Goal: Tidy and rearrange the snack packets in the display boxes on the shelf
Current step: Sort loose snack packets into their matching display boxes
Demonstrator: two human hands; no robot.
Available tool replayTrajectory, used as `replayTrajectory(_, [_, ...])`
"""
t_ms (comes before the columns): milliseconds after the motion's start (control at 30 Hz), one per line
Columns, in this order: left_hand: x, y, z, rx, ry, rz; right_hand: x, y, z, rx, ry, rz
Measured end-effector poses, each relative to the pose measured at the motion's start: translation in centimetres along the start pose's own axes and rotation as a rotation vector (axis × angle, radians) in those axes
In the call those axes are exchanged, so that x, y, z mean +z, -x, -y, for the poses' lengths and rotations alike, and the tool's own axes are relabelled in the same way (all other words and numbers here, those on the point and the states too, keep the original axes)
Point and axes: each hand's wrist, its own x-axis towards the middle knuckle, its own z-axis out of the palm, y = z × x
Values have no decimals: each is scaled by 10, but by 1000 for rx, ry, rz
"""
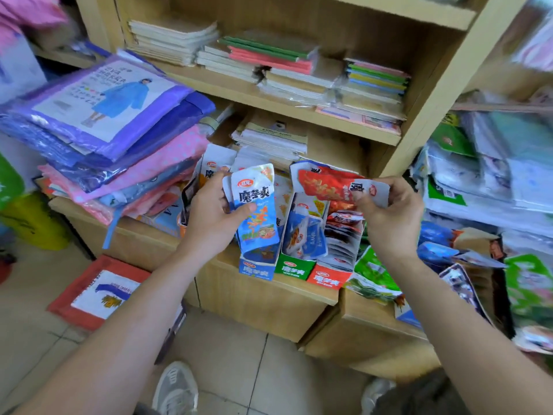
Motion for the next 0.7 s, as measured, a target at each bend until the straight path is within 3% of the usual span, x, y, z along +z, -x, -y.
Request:
replayTrajectory(233, [15,-14,10,-16,-76,162,-17,-5,-20,122,-156,-154])
replayTrajectory(433, [28,-19,26,-38,-173,274,-28,-17,-32,203,-204,-135])
replayTrajectory(700, [36,-24,43,50,-624,209,-40,-27,-46,247,-210,-107])
